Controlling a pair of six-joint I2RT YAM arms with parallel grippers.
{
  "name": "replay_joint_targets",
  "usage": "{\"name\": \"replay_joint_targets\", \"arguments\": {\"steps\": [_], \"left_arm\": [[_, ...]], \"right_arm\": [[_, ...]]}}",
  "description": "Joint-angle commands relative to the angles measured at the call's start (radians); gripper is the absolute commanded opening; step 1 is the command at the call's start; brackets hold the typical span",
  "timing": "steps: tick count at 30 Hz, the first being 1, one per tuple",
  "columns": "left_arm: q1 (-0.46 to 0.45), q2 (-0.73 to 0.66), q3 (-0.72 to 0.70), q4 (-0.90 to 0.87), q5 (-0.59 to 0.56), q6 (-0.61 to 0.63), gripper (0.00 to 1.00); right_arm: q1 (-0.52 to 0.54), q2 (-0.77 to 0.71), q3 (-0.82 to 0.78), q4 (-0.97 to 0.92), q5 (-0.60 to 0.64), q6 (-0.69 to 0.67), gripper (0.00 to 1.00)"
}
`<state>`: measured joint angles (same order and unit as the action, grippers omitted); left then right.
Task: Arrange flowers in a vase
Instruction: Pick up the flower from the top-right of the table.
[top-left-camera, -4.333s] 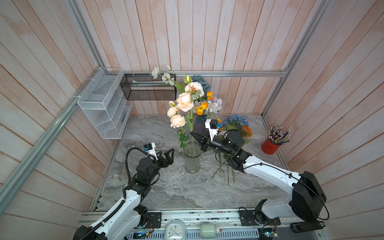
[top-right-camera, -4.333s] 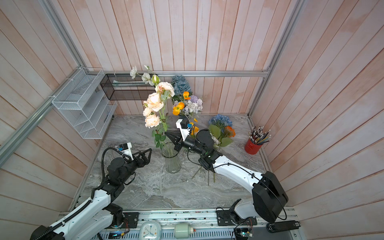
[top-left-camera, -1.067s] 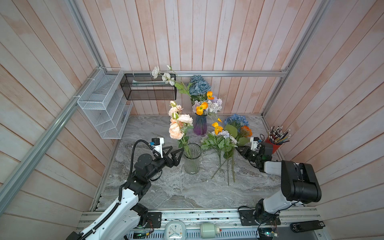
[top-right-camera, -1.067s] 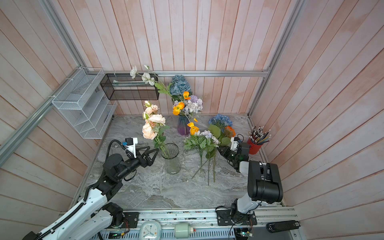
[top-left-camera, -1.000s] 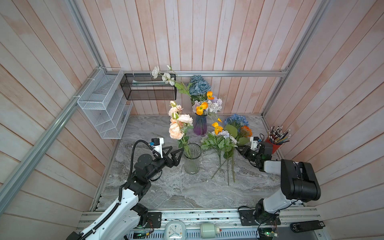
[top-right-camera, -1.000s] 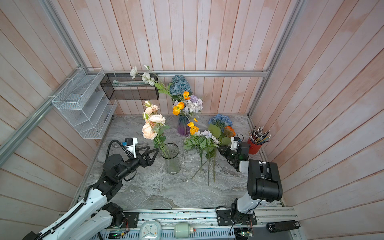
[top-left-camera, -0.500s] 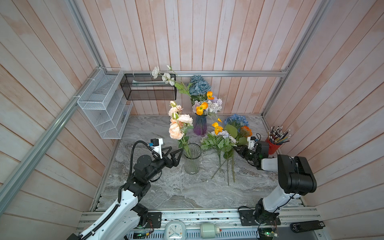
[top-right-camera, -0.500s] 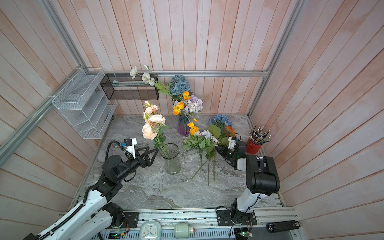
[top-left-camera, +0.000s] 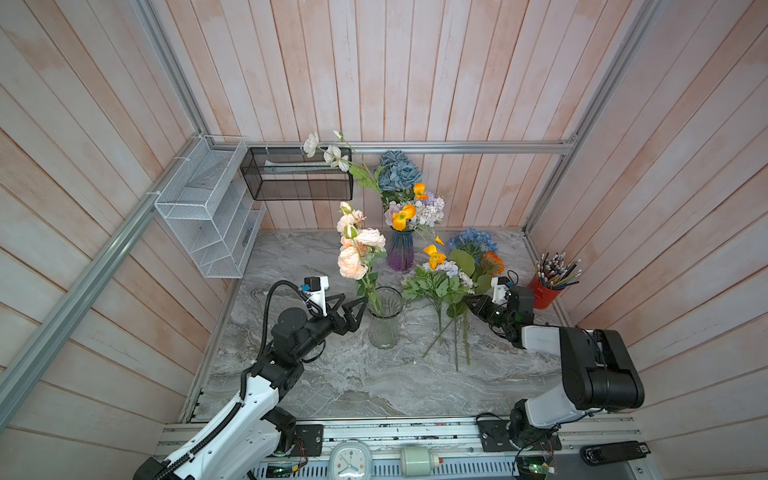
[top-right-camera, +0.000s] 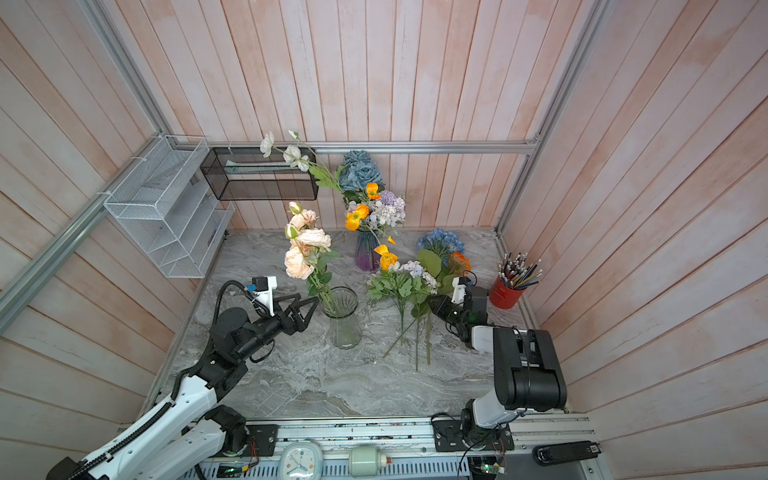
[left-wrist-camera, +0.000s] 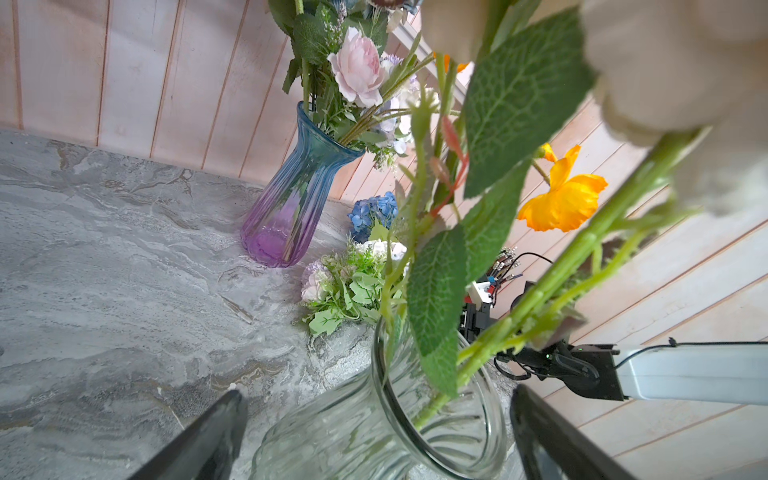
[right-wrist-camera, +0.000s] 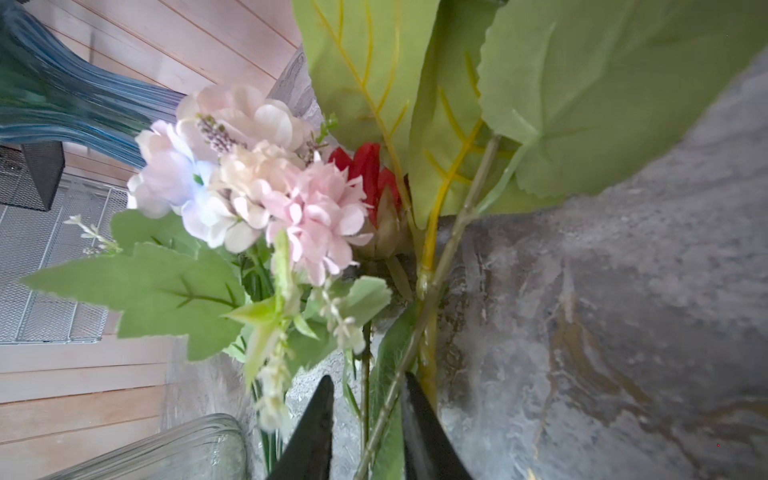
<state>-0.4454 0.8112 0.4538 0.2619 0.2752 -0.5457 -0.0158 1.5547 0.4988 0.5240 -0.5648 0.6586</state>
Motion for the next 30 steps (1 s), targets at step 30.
{"name": "replay_joint_targets", "arguments": {"steps": [30], "left_arm": [[-0.003, -0.041, -0.01, 0.004, -0.034, 0.016, 1.0]], "right_arm": [[0.017, -0.061, 0.052, -0.066, 0.059, -0.013, 0.0]]}}
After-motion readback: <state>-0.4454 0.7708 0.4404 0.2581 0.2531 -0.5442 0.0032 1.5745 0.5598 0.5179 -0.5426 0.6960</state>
